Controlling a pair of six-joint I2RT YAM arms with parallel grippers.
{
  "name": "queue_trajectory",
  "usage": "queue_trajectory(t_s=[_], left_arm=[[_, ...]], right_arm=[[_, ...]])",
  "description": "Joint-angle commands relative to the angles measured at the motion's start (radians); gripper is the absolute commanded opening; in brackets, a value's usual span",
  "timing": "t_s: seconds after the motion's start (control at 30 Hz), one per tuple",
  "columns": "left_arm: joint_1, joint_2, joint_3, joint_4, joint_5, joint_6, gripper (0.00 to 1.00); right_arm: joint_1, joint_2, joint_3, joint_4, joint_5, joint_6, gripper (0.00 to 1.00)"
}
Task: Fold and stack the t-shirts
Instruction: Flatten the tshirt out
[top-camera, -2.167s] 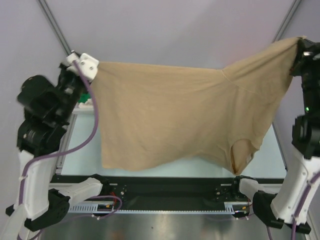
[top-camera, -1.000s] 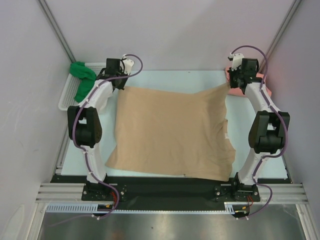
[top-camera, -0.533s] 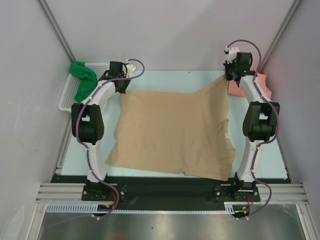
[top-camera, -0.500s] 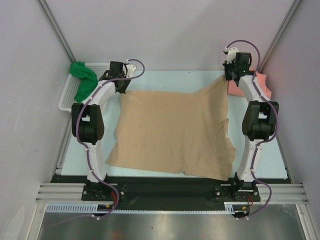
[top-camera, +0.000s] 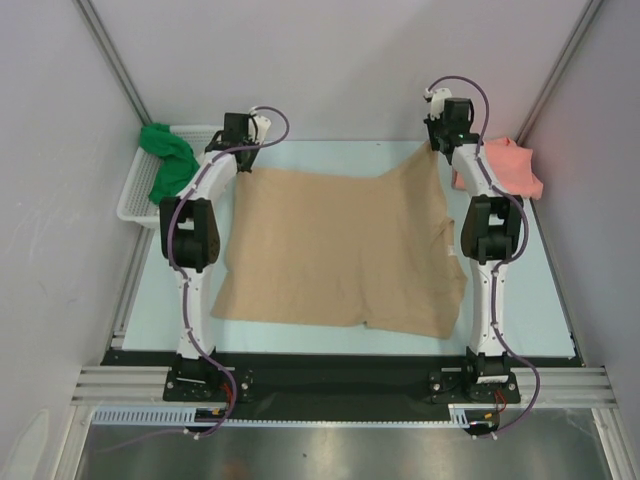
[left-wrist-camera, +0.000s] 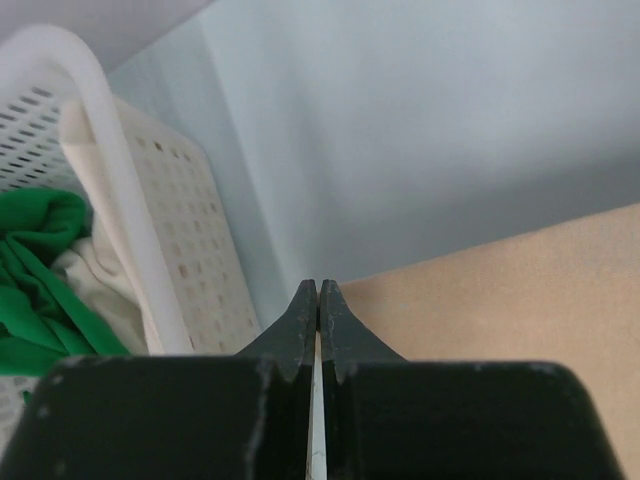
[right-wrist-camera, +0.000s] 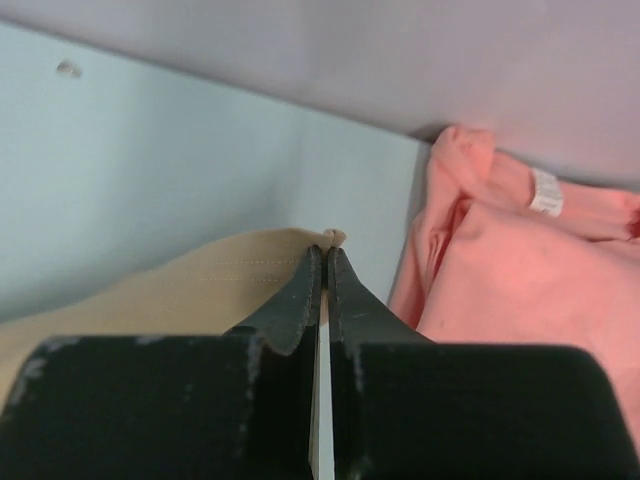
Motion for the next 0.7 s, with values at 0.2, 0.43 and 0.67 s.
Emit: queue_trajectory(t_s=[0.2,0.43,0.67], left_arm=[[0.017,0.008,0.205,-0.007,-0.015,-0.061,0.00],[-0.025,-0.227,0.100,-0.067,0.089,-0.095,0.00],[-0.113,-0.446,-0.035,-0.101,0.080,-0.072,0.00]], right_arm=[[-0.034,0.036,0.203,0.024,0.061,0.045,0.00],[-0.125,-0.183,0.082,-0.048,-0.062,0.156,0.00],[-0.157,-0.522,-0.272,0.077,-0.178,0.102,0.00]])
